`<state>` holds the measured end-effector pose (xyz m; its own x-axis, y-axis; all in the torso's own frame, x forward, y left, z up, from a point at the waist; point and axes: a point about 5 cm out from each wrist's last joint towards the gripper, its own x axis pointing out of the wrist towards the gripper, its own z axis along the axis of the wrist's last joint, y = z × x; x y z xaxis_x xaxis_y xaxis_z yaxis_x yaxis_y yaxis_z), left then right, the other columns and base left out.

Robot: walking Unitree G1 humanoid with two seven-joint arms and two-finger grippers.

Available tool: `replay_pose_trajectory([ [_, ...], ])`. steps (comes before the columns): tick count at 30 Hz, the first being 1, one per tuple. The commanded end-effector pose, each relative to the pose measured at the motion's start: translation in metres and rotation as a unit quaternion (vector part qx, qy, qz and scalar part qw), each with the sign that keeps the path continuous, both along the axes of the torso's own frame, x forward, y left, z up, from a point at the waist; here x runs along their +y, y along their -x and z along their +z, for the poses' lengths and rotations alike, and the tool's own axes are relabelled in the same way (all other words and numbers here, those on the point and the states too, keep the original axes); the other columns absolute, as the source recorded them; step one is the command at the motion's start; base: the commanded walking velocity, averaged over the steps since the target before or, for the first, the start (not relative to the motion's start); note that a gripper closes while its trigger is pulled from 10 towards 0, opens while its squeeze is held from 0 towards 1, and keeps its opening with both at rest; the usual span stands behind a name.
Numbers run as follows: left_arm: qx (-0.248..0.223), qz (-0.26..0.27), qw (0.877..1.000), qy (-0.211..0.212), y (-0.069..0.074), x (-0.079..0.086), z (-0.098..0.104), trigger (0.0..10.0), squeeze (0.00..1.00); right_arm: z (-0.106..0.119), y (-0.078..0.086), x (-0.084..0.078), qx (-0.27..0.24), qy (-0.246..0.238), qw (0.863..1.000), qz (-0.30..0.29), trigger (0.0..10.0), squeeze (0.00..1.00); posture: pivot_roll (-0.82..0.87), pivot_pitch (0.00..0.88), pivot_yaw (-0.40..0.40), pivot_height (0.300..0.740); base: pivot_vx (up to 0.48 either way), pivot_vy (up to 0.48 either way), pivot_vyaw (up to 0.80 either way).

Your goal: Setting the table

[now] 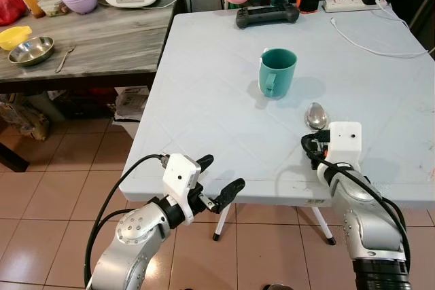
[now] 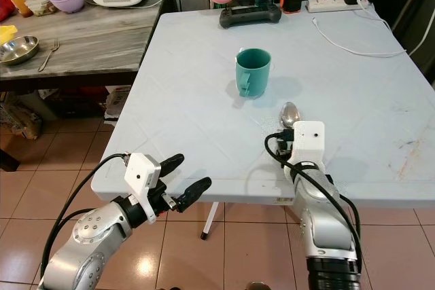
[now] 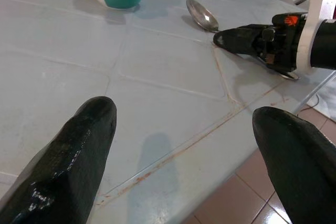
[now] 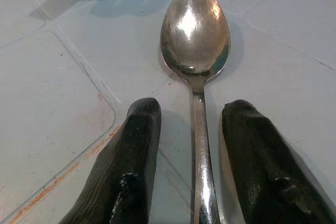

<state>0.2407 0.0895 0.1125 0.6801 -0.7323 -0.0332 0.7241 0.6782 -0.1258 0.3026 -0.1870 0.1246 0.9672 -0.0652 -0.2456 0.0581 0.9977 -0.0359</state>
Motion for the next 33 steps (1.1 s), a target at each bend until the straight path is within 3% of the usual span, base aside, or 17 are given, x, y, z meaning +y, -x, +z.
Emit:
replay_pose_trajectory([
  [1, -0.004, -0.001, 1.000, -0.006, 0.0002, 0.0029, 0.0025, 10.0, 0.00, -0.0315, 0.0104, 0.0009, 0.081, -0.022, 0.996, -0.005, 0.0, 0.00, -0.15, 0.143, 0.123, 0.740, 0.000, 0.000, 0.00],
  [33, 0.013, -0.028, 0.999, 0.012, 0.0059, 0.0015, 0.0020, 10.0, 0.00, -0.0403, 0.0097, 0.0034, 0.105, -0.038, 0.994, 0.002, 0.0, 0.00, -0.14, 0.131, 0.115, 0.740, 0.000, 0.000, 0.00],
])
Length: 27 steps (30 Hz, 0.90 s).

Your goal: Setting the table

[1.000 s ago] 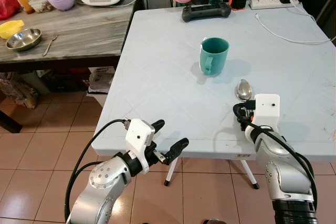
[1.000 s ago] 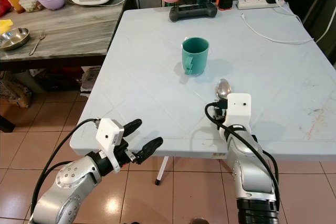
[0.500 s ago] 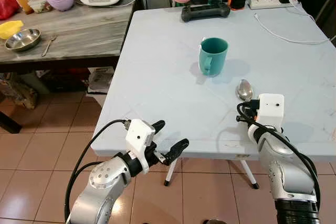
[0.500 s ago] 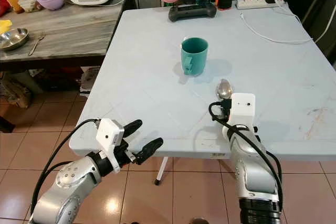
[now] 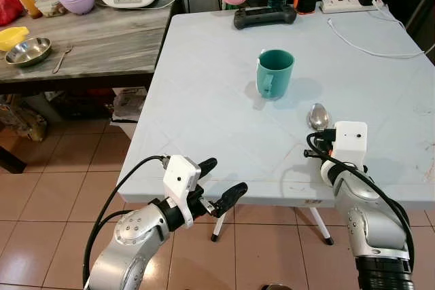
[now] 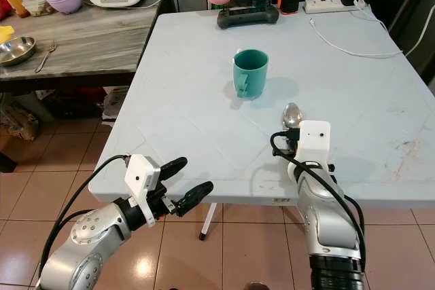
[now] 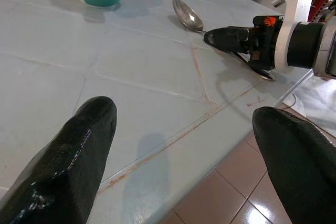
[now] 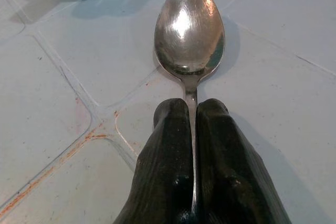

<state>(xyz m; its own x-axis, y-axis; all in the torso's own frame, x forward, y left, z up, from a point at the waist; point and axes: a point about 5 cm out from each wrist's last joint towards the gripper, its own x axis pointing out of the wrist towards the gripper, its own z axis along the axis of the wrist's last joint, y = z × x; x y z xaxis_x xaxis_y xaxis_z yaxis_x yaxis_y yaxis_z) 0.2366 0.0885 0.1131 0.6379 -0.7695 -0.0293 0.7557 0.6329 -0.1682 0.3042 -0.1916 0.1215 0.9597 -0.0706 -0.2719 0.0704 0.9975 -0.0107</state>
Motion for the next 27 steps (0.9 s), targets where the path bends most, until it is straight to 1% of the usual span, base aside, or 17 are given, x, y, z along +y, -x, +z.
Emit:
replay_pose_trajectory([
  [1, -0.002, -0.001, 1.000, -0.004, 0.002, 0.003, 0.001, 10.0, 0.00, -0.037, 0.011, 0.008, 0.092, -0.027, 0.995, 0.009, 0.0, 0.00, -0.15, 0.133, 0.118, 0.740, 0.000, 0.000, 0.00],
  [7, -0.003, 0.000, 1.000, -0.006, 0.001, 0.003, 0.001, 10.0, 0.00, -0.035, 0.011, 0.010, 0.084, -0.030, 0.996, 0.011, 0.0, 0.00, -0.15, 0.134, 0.120, 0.740, 0.000, 0.000, 0.00],
  [9, -0.013, 0.011, 1.000, -0.016, -0.001, 0.005, 0.002, 10.0, 0.00, -0.023, 0.008, 0.015, 0.051, -0.028, 0.998, 0.023, 0.0, 0.00, -0.15, 0.133, 0.123, 0.740, 0.000, 0.000, 0.00],
  [10, -0.013, 0.011, 1.000, -0.016, -0.001, 0.005, 0.002, 10.0, 0.00, -0.023, 0.008, 0.015, 0.051, -0.028, 0.998, 0.023, 0.0, 0.00, -0.15, 0.133, 0.123, 0.740, 0.000, 0.000, 0.00],
  [11, -0.023, 0.034, 0.999, -0.024, -0.005, 0.008, 0.002, 10.0, 0.00, -0.011, 0.005, 0.018, 0.011, -0.020, 0.999, 0.030, 0.0, 0.00, -0.15, 0.130, 0.125, 0.740, 0.000, 0.000, 0.00],
  [12, -0.029, 0.054, 0.998, -0.028, -0.009, 0.011, 0.003, 10.0, 0.00, -0.003, 0.003, 0.018, -0.017, -0.008, 0.999, 0.031, 0.0, 0.00, -0.15, 0.130, 0.125, 0.740, 0.000, 0.000, 0.00],
  [14, -0.037, 0.083, 0.995, -0.040, -0.014, 0.015, 0.003, 10.0, 0.00, 0.008, 0.002, 0.018, -0.049, -0.004, 0.998, 0.029, 0.0, 0.00, -0.15, 0.127, 0.126, 0.740, 0.000, 0.000, 0.00],
  [15, -0.043, 0.115, 0.991, -0.044, -0.019, 0.020, 0.003, 10.0, 0.00, 0.018, 0.002, 0.018, -0.078, 0.011, 0.996, 0.034, 0.0, 0.00, -0.15, 0.124, 0.128, 0.740, 0.000, 0.000, 0.00],
  [16, -0.043, 0.115, 0.991, -0.044, -0.019, 0.020, 0.003, 10.0, 0.00, 0.018, 0.002, 0.018, -0.078, 0.011, 0.996, 0.034, 0.0, 0.00, -0.15, 0.124, 0.128, 0.740, 0.000, 0.000, 0.00],
  [17, -0.046, 0.147, 0.987, -0.044, -0.023, 0.025, 0.004, 10.0, 0.00, 0.029, 0.004, 0.021, -0.110, 0.032, 0.992, 0.047, 0.0, 0.00, -0.15, 0.123, 0.130, 0.740, 0.000, 0.000, 0.00],
  [19, -0.048, 0.162, 0.984, -0.047, -0.024, 0.027, 0.004, 10.0, 0.00, 0.035, 0.005, 0.022, -0.127, 0.039, 0.990, 0.052, 0.0, 0.00, -0.15, 0.123, 0.129, 0.740, 0.000, 0.000, 0.00],
  [21, -0.046, 0.184, 0.980, -0.059, -0.026, 0.030, 0.001, 10.0, 0.00, 0.039, 0.006, 0.020, -0.140, 0.041, 0.988, 0.050, 0.0, 0.00, -0.15, 0.118, 0.126, 0.740, 0.000, 0.000, 0.00],
  [22, -0.046, 0.184, 0.980, -0.059, -0.026, 0.030, 0.001, 10.0, 0.00, 0.039, 0.006, 0.020, -0.140, 0.041, 0.988, 0.050, 0.0, 0.00, -0.15, 0.118, 0.126, 0.740, 0.000, 0.000, 0.00],
  [24, -0.046, 0.200, 0.977, -0.055, -0.028, 0.032, 0.001, 10.0, 0.00, 0.041, 0.006, 0.019, -0.146, 0.041, 0.987, 0.044, 0.0, 0.00, -0.15, 0.117, 0.126, 0.740, 0.000, 0.000, 0.00],
  [25, -0.045, 0.206, 0.976, -0.054, -0.029, 0.033, 0.001, 10.0, 0.00, 0.041, 0.006, 0.019, -0.148, 0.043, 0.987, 0.042, 1.8, 0.00, -0.15, 0.117, 0.126, 0.740, 0.000, 0.000, 0.00],
  [26, -0.045, 0.212, 0.975, -0.054, -0.030, 0.034, 0.001, 10.0, 0.00, 0.041, 0.006, 0.019, -0.150, 0.043, 0.987, 0.041, 1.8, 0.00, -0.15, 0.114, 0.125, 0.740, 0.000, 0.000, 0.00],
  [27, -0.044, 0.221, 0.973, -0.051, -0.031, 0.035, 0.001, 10.0, 0.00, 0.041, 0.006, 0.019, -0.151, 0.044, 0.987, 0.041, 4.6, 0.00, -0.14, 0.113, 0.125, 0.740, 0.000, 0.000, 0.00],
])
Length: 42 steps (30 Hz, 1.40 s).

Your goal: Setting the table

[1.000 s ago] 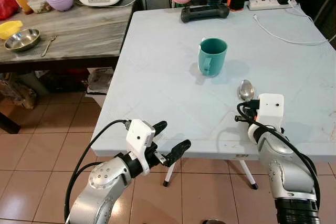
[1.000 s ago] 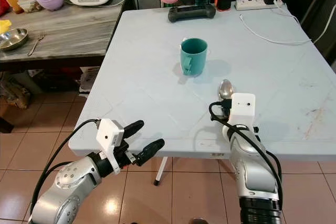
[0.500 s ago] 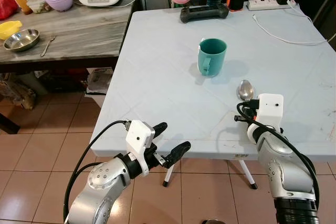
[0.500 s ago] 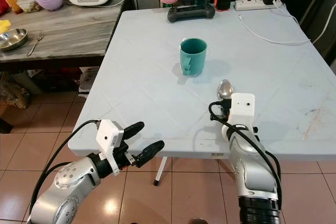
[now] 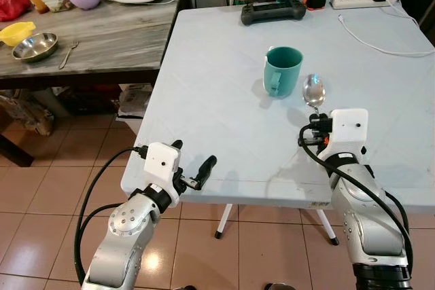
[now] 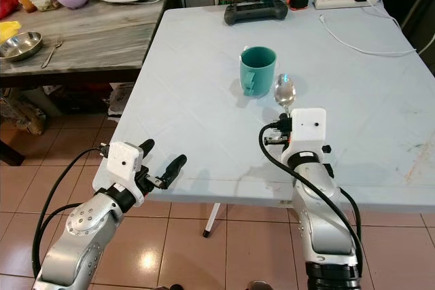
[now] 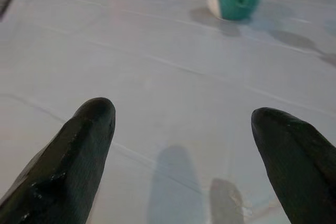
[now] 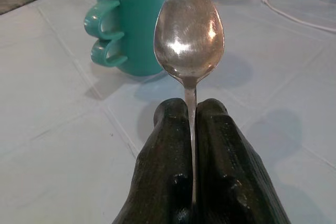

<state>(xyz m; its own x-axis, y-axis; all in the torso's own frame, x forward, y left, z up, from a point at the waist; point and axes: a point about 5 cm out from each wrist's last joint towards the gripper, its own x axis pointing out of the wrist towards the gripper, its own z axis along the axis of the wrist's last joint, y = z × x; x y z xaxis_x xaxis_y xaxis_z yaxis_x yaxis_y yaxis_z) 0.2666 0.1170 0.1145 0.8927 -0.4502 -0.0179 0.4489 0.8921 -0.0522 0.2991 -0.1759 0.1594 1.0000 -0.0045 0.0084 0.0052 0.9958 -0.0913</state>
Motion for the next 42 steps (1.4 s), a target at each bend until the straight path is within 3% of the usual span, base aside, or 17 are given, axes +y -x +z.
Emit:
replay_pose_trajectory([
  [1, -0.002, 0.019, 1.000, -0.009, -0.0013, 0.0069, -0.0009, 10.0, 0.00, 0.0032, 0.0007, 0.0033, -0.012, -0.001, 1.000, 0.002, 4.6, 0.00, -0.14, 0.113, 0.125, 0.740, 0.000, 0.000, 0.00],
  [2, -0.001, 0.023, 1.000, -0.005, -0.0023, 0.0070, -0.0015, 10.0, 0.00, 0.0028, 0.0013, 0.0035, -0.012, -0.003, 1.000, 0.001, 10.0, 0.00, -0.15, 0.112, 0.125, 0.740, 0.000, 0.000, 0.00],
  [12, -0.001, 0.025, 1.000, 0.001, -0.0061, 0.0059, -0.0018, 10.0, 0.00, 0.0006, 0.0024, 0.0074, -0.014, -0.004, 1.000, 0.001, 10.0, 0.00, -0.15, 0.106, 0.122, 0.740, 0.000, 0.087, 0.00],
  [42, 0.006, 0.006, 1.000, 0.002, -0.0087, 0.0032, -0.0034, 10.0, 0.00, 0.0016, 0.0020, 0.0048, -0.024, 0.005, 1.000, -0.011, 10.0, 0.00, -0.17, 0.114, 0.137, 0.740, 0.000, 0.394, 0.00],
])
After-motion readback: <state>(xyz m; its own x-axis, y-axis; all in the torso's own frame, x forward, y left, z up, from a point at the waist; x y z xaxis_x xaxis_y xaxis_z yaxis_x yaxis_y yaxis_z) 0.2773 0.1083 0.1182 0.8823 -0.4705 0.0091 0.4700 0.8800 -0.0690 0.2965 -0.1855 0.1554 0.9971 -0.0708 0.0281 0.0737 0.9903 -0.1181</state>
